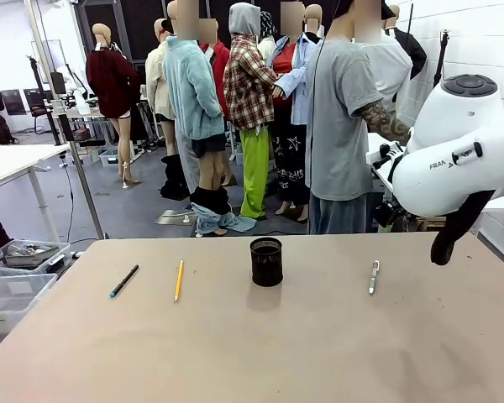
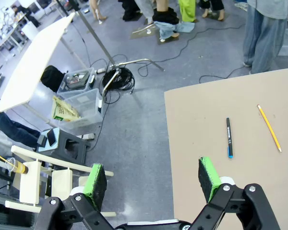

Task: Place the pens into the pen holder.
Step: Pick up a writing instrument from the table and place it into the Pen holder.

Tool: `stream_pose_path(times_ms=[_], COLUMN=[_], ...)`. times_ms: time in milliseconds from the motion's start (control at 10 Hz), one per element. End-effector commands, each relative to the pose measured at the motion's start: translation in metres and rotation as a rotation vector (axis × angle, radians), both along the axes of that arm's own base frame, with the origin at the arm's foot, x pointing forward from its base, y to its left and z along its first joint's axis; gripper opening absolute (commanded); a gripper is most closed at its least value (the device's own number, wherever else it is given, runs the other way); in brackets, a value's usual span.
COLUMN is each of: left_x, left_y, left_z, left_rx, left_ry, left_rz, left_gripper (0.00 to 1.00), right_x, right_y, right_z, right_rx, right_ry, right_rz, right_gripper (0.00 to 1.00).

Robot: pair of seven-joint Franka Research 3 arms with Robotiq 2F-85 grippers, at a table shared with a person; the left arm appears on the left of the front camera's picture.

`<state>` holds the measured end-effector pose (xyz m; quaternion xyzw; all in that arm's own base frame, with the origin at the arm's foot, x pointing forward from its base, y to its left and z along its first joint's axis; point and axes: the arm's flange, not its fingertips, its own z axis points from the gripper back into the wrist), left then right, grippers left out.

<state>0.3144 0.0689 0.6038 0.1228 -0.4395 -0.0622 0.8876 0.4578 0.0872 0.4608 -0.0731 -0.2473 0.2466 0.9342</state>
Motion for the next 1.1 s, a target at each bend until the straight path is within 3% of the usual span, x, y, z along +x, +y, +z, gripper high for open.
stream_pose_path(times_ms=[0, 100, 600, 1000], left_x=[0.001, 0.001, 0.001, 0.001], left_y=[-0.001, -0.001, -0.001, -0.001], left_z=[0.0, 0.0, 0.0, 0.0], left_rx=[0.01, 0.01, 0.01, 0.01], left_ry=[-0.003, -0.003, -0.003, -0.003], left_rz=[0.004, 0.004, 0.004, 0.004], left_gripper=[1.0, 1.0, 1.0, 1.0], right_x=[-0.004, 0.002, 0.06, 0.079], right_y=[0.008, 0.008, 0.011, 0.016], right_z=[-0.01, -0.018, -0.076, -0.123], right_rx=[0.042, 0.076, 0.156, 0.142], right_ry=[0.094, 0.153, 0.312, 0.365], right_rz=[-0.034, -0.112, -0.287, -0.381], right_gripper=[1.0, 1.0, 1.0, 1.0])
